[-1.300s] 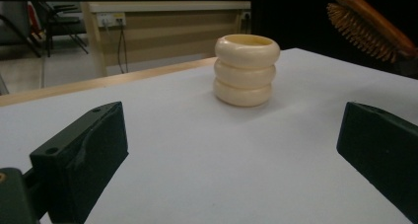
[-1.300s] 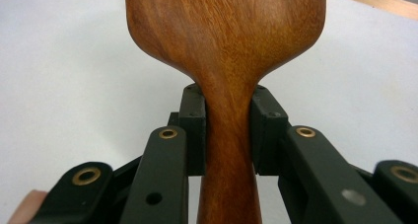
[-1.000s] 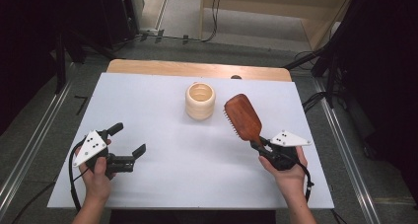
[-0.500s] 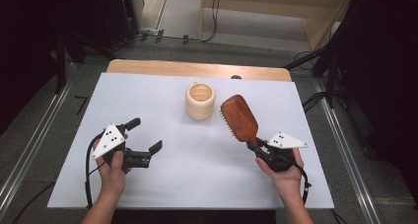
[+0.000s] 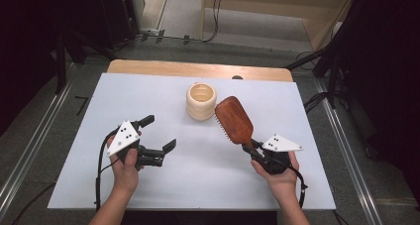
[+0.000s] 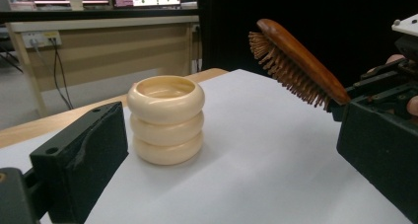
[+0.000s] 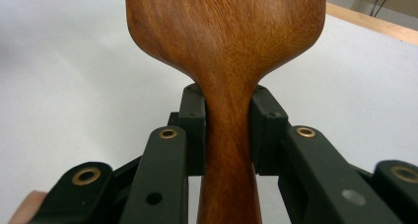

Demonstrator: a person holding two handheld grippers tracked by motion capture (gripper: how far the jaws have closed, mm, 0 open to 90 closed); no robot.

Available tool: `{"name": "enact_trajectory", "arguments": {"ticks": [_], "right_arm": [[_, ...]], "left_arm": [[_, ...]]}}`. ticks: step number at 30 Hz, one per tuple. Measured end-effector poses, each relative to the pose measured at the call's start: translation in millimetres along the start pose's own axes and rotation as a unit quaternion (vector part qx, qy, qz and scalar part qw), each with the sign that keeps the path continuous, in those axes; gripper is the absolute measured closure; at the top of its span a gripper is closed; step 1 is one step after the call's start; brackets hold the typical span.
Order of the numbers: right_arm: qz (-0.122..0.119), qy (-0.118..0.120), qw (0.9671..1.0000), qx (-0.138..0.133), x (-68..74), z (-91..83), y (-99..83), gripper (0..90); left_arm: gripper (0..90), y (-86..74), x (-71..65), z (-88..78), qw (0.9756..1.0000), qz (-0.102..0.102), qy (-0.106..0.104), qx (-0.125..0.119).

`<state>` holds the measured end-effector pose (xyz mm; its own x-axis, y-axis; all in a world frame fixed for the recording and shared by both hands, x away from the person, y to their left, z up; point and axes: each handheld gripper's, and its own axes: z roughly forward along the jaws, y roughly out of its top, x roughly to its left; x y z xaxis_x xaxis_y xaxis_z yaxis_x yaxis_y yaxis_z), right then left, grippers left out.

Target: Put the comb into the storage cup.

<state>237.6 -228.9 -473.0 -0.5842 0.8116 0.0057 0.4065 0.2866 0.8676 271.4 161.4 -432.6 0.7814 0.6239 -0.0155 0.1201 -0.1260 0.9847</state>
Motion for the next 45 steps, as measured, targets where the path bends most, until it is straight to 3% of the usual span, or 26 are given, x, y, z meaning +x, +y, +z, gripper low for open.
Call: {"name": "enact_trajectory", "arguments": {"ticks": [20, 45], "right_arm": [[-0.011, 0.005, 0.9998, -0.018, 15.3, 7.3, 6.7, 70.2], [-0.021, 0.018, 0.999, -0.035, 30.9, 14.5, 10.4, 70.3]], "left_arm": [[0.0, 10.2, -17.6, 29.6, 0.9995, -0.007, -0.03, -0.005], [0.0, 20.7, -34.3, 55.6, 0.9988, -0.019, -0.044, -0.003]]}}
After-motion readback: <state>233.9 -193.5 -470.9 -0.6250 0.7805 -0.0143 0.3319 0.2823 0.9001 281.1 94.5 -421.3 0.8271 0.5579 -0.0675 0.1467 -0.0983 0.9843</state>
